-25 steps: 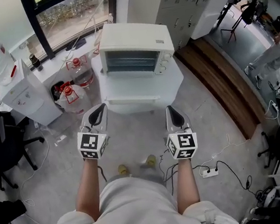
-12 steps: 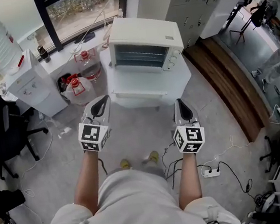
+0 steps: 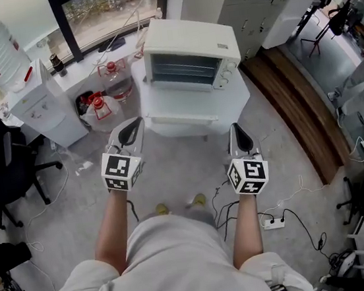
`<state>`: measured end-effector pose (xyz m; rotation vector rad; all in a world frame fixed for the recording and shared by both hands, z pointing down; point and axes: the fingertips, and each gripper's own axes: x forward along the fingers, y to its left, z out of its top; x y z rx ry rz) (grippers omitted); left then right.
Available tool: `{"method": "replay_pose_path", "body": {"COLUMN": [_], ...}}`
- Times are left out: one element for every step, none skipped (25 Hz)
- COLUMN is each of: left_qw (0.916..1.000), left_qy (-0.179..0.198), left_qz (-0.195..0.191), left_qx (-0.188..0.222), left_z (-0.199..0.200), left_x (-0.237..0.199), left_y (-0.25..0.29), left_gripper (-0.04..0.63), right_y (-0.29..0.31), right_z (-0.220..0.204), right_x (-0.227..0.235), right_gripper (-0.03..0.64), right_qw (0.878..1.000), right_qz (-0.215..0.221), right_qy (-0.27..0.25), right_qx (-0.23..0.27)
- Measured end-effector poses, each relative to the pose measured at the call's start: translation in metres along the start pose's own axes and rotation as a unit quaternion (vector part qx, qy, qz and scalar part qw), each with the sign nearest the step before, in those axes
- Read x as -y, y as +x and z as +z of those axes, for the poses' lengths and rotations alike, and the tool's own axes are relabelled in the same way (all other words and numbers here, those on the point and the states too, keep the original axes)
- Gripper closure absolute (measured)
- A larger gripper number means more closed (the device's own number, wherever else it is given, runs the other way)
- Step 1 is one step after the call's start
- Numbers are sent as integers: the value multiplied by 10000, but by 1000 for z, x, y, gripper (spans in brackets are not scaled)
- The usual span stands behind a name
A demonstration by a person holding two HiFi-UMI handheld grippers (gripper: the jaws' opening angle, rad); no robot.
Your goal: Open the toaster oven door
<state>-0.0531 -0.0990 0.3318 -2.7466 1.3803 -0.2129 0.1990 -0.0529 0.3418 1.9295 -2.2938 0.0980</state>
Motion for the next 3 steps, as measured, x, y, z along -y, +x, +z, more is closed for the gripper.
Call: {"method": "replay_pose_path", "body": {"left_qw": [10000, 10000, 10000], "left_qy": [1, 1, 1], "left_qz": [0, 0, -1], "left_qx": [-2, -3, -3], "left_z": [0, 0, 0], "left_x": [0, 0, -1], "left_y": [1, 1, 2], "left_gripper": [597, 597, 597], "right_y": [0, 1, 1], "right_z": [0, 0, 0], "right_x": [1, 2, 3], "right_gripper": [615, 614, 615], "right_qw": [10000, 10000, 10000], "right_qz": [-4, -11, -18], "right_qy": [3, 7, 11], "right_qx": [-2, -3, -4]}}
